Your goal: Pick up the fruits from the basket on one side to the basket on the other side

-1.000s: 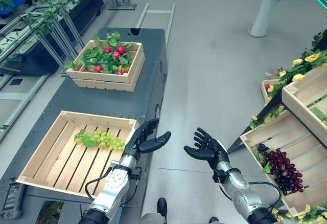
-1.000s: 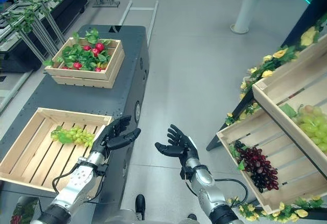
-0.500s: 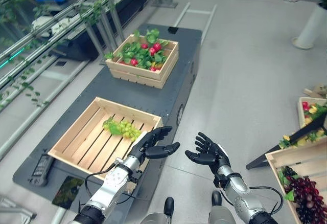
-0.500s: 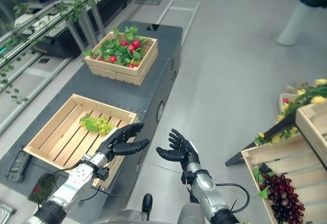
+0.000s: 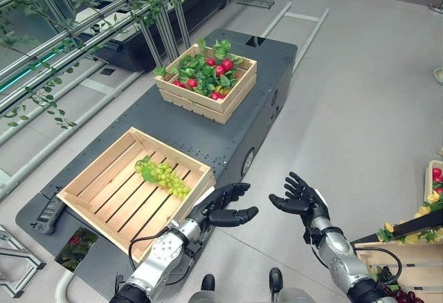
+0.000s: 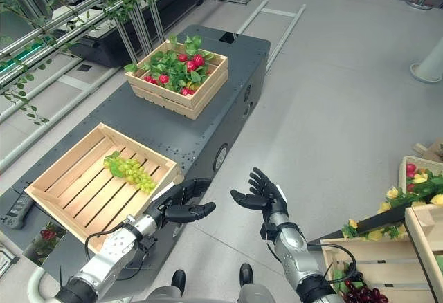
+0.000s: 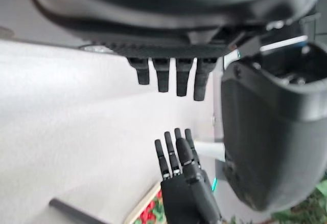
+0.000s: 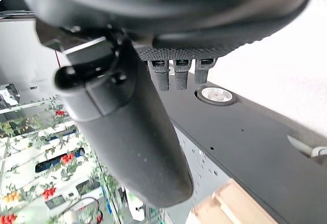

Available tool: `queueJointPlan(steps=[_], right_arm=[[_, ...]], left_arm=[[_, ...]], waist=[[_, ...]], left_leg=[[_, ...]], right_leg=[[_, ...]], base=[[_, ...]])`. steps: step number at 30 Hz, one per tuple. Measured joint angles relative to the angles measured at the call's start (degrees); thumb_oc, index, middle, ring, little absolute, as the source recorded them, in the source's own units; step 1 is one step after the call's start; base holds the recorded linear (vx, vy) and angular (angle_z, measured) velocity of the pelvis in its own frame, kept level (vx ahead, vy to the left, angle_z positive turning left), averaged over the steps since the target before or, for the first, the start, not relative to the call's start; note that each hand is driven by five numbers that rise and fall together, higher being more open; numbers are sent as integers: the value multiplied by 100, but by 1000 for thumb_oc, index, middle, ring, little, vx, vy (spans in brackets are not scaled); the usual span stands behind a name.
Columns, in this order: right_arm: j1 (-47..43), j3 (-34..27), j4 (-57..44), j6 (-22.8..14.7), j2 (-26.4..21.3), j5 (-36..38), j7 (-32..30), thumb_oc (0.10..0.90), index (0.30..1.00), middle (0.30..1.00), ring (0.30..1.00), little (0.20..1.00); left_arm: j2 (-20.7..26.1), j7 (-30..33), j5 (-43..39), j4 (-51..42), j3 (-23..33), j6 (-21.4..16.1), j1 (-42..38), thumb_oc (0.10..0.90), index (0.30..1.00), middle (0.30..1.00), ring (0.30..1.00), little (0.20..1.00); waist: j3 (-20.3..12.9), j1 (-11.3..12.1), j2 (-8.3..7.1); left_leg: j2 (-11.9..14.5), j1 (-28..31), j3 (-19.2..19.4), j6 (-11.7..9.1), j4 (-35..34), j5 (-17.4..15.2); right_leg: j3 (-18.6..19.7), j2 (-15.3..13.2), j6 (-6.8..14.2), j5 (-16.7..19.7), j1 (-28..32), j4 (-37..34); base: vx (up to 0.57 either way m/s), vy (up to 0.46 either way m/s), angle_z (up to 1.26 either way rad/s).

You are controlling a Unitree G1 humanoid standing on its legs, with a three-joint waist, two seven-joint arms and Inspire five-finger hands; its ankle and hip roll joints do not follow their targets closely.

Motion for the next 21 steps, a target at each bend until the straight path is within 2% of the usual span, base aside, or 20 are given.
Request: queueJointPlan(steps=[2,4,5,6,8,10,11,12,15,21], right_arm=[[102,10,-108,15,44,-6,1,800,900,900,900,900],[173,-7,-115,15,48,-7,-1,800,900,900,900,900],[231,-15,-122,15,72,-8,-15,800,900,900,900,900],[263,-12,-126,9,73,-8,-51,800,900,900,900,900],[264,-13,-126,8,85,-7,-158,800,900,900,900,900],[261,-14,-143,-9,123,-5,-216,800,900,900,900,900],[273,-15,-151,-9,120,-5,-223,800,900,900,900,900],[298,-35,-150,-15,122,-5,-231,800,900,900,900,900],[440,-34,-137,-15,280,-4,-319,800,900,900,900,900],[497,-40,-377,-16,501,-10,-432,800,900,900,900,900]], left_arm=[[-40,2,-4,0,20,-9,-25,800,900,900,900,900],[-73,-31,-5,1,16,-14,-55,800,900,900,900,900],[-96,-60,-8,-1,13,-38,-76,800,900,900,900,900],[-101,-92,-7,-4,13,-92,-82,800,900,900,900,900],[-97,-27,-7,-17,9,-131,-95,800,900,900,900,900],[-97,120,-6,-21,-23,-133,-95,800,900,900,900,900],[-99,155,-6,-26,-27,-135,-97,800,900,900,900,900],[-97,232,-8,-38,-23,-170,-143,800,900,900,900,900],[-2,440,-2,-58,37,-182,-288,800,900,900,900,900],[52,932,342,-502,657,-182,-265,800,900,900,900,900]], waist=[[1,-2,-3],[5,-14,-14],[10,-15,-41],[34,-39,-74],[40,7,-95],[12,-23,-46],[-8,-46,-8],[-64,-169,116],[-22,-153,-195],[-29,-72,-234]], left_leg=[[-130,-270,161,-196,281,148],[-227,-458,450,-246,408,360],[-261,-543,785,-219,393,538],[-204,-640,1315,-175,296,508],[-146,-526,1686,-116,80,480],[-163,-296,1422,-102,-50,490],[-149,-217,1379,-5,-137,405],[-100,-123,1370,212,-414,135],[-307,-74,1346,325,-496,144],[-484,-38,1190,425,-496,120]], right_leg=[[-288,-82,-24,-67,72,5],[-588,-177,-25,-119,151,3],[-821,-283,-81,-155,209,-7],[-1069,-310,-119,-191,263,-21],[-1148,-327,-93,-233,278,-12],[-1153,-339,20,-269,256,61],[-1169,-299,63,-259,256,67],[-1229,-201,149,-235,260,27],[-1184,-385,245,-162,271,4],[-1206,-544,425,-217,366,3]], base=[[32,-66,71],[33,11,92],[39,76,107],[27,64,107],[23,56,51],[65,60,11],[84,52,16],[83,46,16],[96,58,11],[68,96,12]])
